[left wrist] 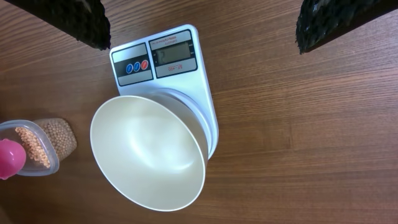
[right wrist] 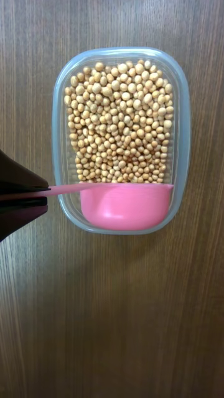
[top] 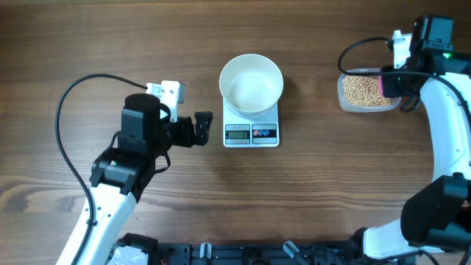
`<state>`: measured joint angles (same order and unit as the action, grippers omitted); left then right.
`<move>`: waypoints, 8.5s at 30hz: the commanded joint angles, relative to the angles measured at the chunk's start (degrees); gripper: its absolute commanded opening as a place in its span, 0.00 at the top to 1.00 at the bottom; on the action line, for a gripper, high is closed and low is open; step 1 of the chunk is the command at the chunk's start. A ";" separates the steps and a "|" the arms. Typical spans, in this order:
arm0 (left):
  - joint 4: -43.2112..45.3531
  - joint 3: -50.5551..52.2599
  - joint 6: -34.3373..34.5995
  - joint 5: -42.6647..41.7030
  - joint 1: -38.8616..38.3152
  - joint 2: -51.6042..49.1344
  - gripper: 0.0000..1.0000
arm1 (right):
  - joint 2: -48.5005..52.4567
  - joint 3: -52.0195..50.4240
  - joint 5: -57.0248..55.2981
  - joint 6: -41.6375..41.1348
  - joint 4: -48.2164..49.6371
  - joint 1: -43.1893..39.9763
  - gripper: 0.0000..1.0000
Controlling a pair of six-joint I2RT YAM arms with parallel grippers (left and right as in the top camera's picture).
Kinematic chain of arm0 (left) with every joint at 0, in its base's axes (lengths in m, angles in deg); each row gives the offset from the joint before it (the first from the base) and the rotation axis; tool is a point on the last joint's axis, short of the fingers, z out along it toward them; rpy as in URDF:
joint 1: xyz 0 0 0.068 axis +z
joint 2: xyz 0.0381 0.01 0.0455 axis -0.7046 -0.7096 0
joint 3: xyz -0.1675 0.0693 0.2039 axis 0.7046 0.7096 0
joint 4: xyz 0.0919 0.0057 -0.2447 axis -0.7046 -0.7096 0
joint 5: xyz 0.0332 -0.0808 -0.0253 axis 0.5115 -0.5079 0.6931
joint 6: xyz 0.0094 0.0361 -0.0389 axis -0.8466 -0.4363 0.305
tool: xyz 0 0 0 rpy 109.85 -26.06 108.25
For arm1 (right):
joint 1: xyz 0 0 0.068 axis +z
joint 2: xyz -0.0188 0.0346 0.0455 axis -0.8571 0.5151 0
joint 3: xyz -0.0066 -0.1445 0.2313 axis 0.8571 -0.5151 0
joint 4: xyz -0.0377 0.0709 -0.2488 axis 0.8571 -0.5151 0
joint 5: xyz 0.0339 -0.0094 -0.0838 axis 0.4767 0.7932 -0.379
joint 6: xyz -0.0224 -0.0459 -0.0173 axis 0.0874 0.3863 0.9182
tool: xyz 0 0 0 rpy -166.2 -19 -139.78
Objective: Scoop item into bowl and weigh 150g on scale
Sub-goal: 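Position the pink scoop over the soybeans with the right gripper, then dip the pink scoop into the soybeans and scoop them up, then carry the filled scoop left over the white bowl with the right gripper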
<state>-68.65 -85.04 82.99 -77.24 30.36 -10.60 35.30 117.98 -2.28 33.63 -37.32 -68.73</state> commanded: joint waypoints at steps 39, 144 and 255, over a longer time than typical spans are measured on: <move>-0.07 0.24 -1.11 0.33 0.46 0.79 0.00 | 5.70 -0.13 7.87 -2.40 -3.89 1.64 0.96; -1.77 0.24 -1.09 0.33 0.46 0.79 0.00 | 10.08 -6.47 59.08 0.09 -5.29 -24.55 0.96; -2.91 0.24 -1.11 0.33 0.46 0.79 0.00 | -0.15 -8.17 44.15 -29.46 21.62 20.94 0.96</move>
<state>-71.63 -85.04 82.97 -77.24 30.36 -10.60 35.96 109.41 48.28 0.69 -16.03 -49.17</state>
